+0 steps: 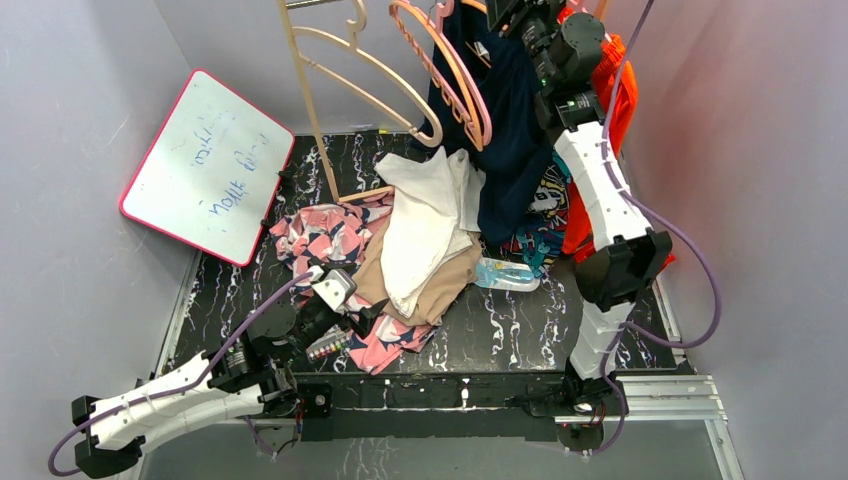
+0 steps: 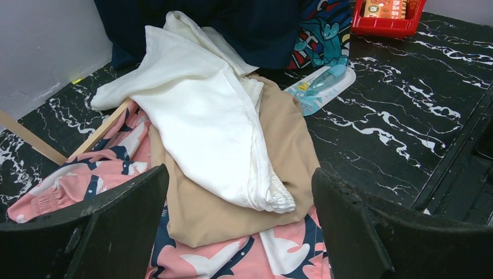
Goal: Place the shorts on the hanger
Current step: Place the hanger at the clothesline.
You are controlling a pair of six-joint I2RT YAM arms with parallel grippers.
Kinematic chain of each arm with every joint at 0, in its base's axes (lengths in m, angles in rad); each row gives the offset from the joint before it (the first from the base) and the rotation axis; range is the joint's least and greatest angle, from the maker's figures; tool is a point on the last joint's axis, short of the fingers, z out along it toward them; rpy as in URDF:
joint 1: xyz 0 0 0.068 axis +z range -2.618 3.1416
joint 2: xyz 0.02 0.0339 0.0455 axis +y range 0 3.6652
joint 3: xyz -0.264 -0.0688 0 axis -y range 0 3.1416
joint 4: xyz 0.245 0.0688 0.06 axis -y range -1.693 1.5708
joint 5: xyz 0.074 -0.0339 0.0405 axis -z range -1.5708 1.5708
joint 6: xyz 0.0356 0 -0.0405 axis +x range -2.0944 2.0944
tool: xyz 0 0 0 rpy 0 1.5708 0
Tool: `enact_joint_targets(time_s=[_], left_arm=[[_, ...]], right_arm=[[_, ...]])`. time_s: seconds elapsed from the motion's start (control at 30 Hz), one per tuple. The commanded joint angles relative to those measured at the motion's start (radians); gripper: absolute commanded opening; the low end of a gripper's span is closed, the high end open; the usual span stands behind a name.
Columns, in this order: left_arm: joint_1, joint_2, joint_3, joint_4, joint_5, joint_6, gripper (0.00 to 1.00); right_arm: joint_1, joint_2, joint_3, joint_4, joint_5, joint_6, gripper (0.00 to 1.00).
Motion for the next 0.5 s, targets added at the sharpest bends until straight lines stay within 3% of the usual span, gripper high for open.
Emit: enact_joint_targets(time_s=[0.0, 0.47], left_arm=[[0.003, -0.013, -0.004, 0.030, 0.016, 0.006, 0.91], [0.002, -0.018, -0.006, 0.032, 0.052, 0.005, 0.91]], right_arm=[[0.005, -0.121, -0.050, -0.036, 0.008, -0.069, 0.55], [0.006, -0.351, -0.328, -0.248, 0.039, -0.220, 0.62]])
